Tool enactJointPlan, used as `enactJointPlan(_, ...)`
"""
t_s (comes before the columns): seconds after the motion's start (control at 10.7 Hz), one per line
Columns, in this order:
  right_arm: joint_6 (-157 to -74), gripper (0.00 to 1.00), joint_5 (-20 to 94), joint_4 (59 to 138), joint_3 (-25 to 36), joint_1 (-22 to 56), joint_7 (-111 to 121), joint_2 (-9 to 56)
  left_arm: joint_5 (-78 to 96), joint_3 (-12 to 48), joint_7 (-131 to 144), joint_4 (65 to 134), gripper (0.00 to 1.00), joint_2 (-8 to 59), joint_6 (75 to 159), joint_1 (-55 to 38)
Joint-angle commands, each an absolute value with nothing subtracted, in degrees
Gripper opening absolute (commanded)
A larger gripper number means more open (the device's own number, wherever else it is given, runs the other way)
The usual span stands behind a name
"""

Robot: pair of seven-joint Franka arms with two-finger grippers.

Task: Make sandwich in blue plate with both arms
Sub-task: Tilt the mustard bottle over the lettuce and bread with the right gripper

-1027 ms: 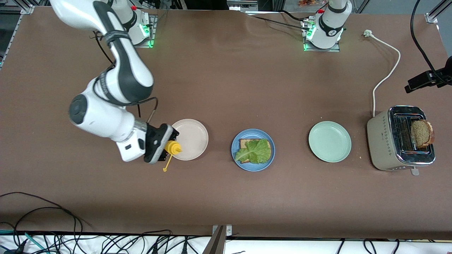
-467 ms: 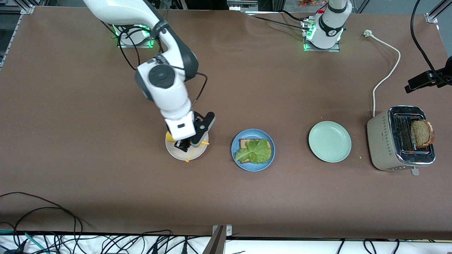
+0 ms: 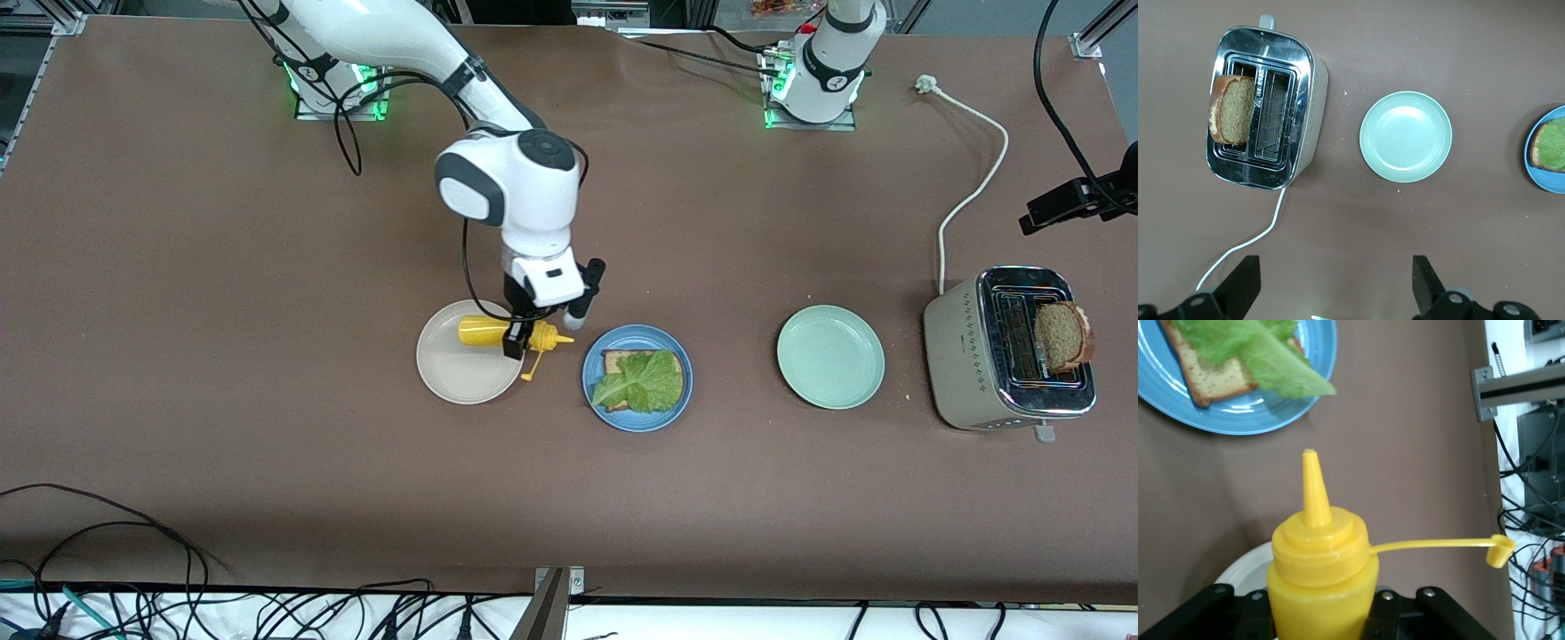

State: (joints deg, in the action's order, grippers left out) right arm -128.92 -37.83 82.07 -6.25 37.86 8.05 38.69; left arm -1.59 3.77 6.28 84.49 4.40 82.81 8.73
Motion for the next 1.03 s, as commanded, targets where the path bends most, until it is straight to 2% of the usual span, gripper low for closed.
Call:
enactJointPlan(0.0,-128.24,0.03,-46.39,81.65,-5.71,41.04,2.13,42.52,-2.37,4.04,6.59,84.29,1.0,4.31,82.27,8.88)
enactJointPlan(0.28,-127.97,0.03,-50.88,79.9,-3.71,43.14,-1.31,46.22,-2.37,4.04,6.59,84.29,1.0,4.31,82.27,8.79)
enactJointPlan(0.47,-125.0,0.02,-52.91,75.26,2.08,48.84,-2.28,50.34,-2.46,4.04,6.59,84.29,1.0,4.31,82.27,8.79)
enactJointPlan(0.65,-121.3,0.02,-52.91,70.24,2.72,50.18,-2.37,52.81,-2.37,4.13,6.59,84.29,1.0,4.31,82.27,8.79)
enactJointPlan(0.93,-121.2,0.0,-52.82,67.07,2.72,50.71,-2.37,54.22,-2.37,4.04,6.59,84.37,1.0,4.31,82.27,8.79)
